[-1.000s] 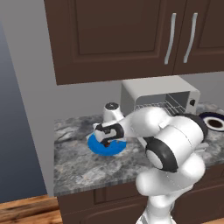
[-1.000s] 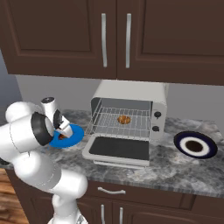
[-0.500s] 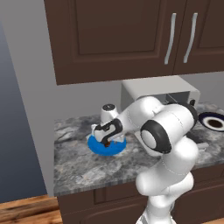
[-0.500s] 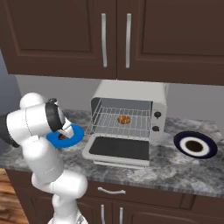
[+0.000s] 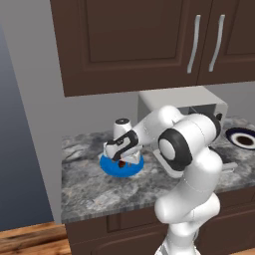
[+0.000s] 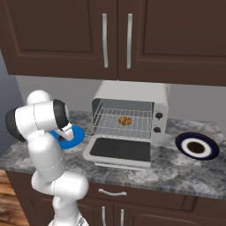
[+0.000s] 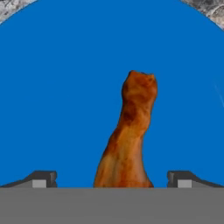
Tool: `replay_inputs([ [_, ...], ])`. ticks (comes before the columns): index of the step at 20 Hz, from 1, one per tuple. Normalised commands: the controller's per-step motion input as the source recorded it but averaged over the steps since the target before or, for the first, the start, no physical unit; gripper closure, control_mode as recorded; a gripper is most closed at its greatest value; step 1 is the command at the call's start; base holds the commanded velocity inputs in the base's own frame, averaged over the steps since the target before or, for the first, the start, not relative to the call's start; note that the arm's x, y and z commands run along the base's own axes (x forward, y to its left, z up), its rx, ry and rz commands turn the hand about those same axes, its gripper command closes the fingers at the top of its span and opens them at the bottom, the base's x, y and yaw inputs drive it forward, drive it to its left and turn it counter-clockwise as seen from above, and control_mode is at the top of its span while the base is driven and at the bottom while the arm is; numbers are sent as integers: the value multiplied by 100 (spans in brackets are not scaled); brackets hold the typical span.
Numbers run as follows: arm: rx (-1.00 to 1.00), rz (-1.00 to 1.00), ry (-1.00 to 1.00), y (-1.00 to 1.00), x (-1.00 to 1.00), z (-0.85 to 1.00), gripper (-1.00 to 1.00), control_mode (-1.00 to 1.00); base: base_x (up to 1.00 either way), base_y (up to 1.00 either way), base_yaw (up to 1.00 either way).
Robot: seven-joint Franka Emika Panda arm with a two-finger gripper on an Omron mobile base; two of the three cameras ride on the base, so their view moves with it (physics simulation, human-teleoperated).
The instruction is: Open the toaster oven door. Place the bread on the bottom rack in the toaster oven and place the chicken drumstick on the top rack.
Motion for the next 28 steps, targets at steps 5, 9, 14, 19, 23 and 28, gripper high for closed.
replay_inputs([
  [5,0,-9,7,0,0,-11,-100,-100,0,0,0],
  [9,0,-8,4,3,0,-11,100,-100,0,0,0],
  [14,0,-2,1,0,-8,-1,100,-100,0,0,0],
  [19,0,0,0,-4,-31,25,100,-100,0,0,0],
  [23,0,0,0,-10,-43,43,100,-100,0,0,0],
  [28,0,0,0,-15,-44,44,100,-100,0,0,0],
])
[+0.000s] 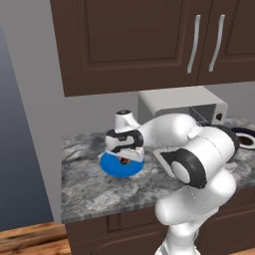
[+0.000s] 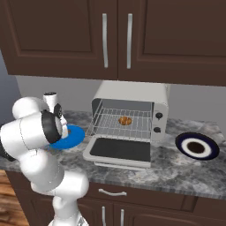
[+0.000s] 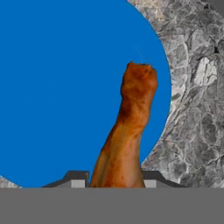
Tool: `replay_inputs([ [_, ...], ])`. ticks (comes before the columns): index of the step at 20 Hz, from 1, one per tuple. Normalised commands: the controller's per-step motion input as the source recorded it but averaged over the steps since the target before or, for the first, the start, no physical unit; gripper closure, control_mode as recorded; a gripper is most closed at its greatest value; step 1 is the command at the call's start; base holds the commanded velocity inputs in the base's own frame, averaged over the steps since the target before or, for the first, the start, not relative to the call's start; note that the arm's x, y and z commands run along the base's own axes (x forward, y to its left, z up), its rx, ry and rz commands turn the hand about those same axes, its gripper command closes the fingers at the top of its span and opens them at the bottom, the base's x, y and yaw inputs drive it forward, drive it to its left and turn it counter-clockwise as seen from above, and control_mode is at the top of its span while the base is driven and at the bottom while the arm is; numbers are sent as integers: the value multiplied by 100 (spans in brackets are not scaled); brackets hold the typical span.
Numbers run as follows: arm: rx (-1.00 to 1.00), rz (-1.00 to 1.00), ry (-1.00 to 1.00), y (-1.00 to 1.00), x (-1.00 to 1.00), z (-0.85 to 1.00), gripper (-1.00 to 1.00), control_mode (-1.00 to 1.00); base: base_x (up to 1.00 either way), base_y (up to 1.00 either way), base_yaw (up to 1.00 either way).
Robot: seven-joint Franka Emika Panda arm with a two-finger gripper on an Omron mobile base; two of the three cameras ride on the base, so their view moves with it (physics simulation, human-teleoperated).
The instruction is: Open the toaster oven door. Place the bread on the bottom rack in the toaster oven and place the chicken drumstick on the top rack.
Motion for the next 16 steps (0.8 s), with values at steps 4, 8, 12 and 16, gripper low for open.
replay_inputs([
  [4,0,0,-4,-19,-47,38,100,-100,0,0,0],
  [8,1,0,-7,-20,-49,34,100,-100,0,0,0],
  [12,3,0,-8,-24,-50,36,100,-100,0,0,0],
  [16,0,0,-5,-28,-43,38,100,-100,0,0,0],
])
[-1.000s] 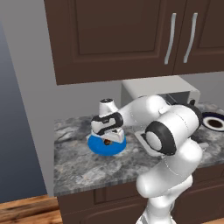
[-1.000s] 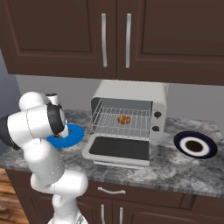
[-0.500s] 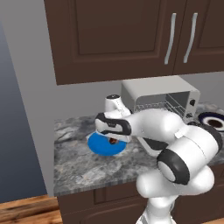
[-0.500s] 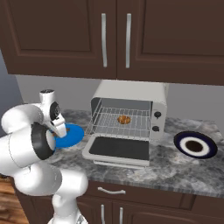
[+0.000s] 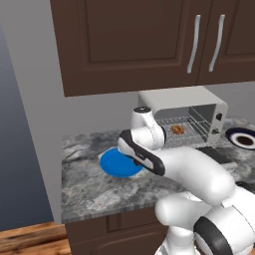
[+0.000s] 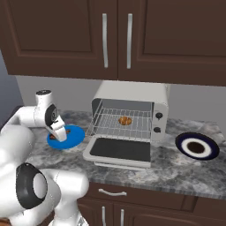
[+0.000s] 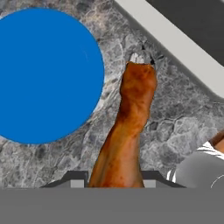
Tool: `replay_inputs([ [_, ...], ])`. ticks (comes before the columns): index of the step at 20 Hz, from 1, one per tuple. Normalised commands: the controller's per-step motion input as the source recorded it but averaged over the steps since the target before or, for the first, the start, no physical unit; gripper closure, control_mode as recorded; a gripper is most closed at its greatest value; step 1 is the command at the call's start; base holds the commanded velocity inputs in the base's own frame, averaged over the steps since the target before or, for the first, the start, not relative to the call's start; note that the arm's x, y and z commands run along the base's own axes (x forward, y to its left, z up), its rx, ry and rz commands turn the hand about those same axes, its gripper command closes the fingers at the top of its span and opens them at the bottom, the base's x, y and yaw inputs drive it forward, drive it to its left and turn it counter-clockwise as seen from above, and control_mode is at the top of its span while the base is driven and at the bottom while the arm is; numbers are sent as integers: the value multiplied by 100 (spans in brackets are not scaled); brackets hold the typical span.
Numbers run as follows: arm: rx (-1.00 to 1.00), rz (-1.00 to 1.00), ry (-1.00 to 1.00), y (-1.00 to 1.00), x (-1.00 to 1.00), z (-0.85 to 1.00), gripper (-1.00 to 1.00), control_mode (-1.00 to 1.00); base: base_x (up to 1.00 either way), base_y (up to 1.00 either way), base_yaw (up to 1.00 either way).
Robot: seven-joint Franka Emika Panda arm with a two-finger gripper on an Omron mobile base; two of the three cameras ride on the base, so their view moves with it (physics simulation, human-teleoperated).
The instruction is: Open the toaster oven door. Place the bread on the bottom rack in the toaster oven and place the chicken drumstick on the top rack.
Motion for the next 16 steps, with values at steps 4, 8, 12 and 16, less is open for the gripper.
replay_inputs([
  [4,0,0,-2,-34,-38,39,100,-100,0,0,0],
  [8,0,2,-2,-42,-29,31,100,-100,0,0,0],
  [12,0,1,0,-44,-15,27,100,-100,0,0,0],
  [16,0,0,0,-47,-3,29,100,-100,0,0,0],
])
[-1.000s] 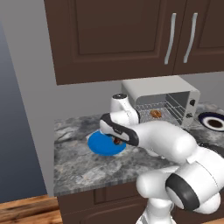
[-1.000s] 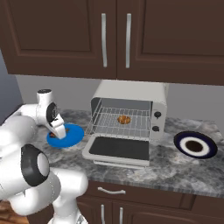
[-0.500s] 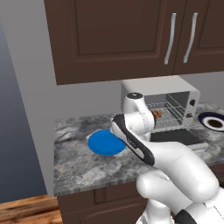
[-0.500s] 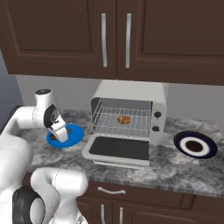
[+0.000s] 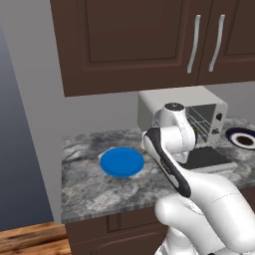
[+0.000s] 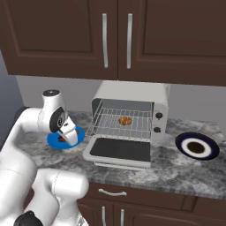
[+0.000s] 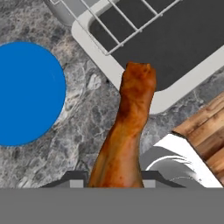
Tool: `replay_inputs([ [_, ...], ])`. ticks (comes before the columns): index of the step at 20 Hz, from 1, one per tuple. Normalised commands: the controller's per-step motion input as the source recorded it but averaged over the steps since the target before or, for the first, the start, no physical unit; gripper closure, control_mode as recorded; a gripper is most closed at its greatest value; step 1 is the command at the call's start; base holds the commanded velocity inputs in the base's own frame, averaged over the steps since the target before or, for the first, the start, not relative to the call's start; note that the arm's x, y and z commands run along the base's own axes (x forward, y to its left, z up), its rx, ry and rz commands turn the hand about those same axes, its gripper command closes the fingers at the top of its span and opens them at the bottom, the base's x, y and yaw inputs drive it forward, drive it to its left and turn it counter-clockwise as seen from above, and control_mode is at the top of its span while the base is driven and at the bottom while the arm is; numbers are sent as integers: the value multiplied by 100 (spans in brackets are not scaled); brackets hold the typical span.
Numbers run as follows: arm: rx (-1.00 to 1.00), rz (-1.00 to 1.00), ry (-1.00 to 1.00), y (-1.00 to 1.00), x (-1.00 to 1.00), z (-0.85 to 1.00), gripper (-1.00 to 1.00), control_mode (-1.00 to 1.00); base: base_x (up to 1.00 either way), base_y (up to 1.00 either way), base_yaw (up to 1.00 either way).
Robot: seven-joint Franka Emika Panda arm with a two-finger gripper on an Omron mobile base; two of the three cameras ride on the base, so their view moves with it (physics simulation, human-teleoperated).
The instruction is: Open the toaster oven door. Place the bread on the bottom rack in the toaster oven and place the chicken drumstick on the top rack.
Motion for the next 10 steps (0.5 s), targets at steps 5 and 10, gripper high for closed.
replay_inputs([
  [5,0,-2,4,-47,2,25,100,-100,0,0,0],
  [10,0,-4,5,-49,10,22,100,-100,0,0,0],
])
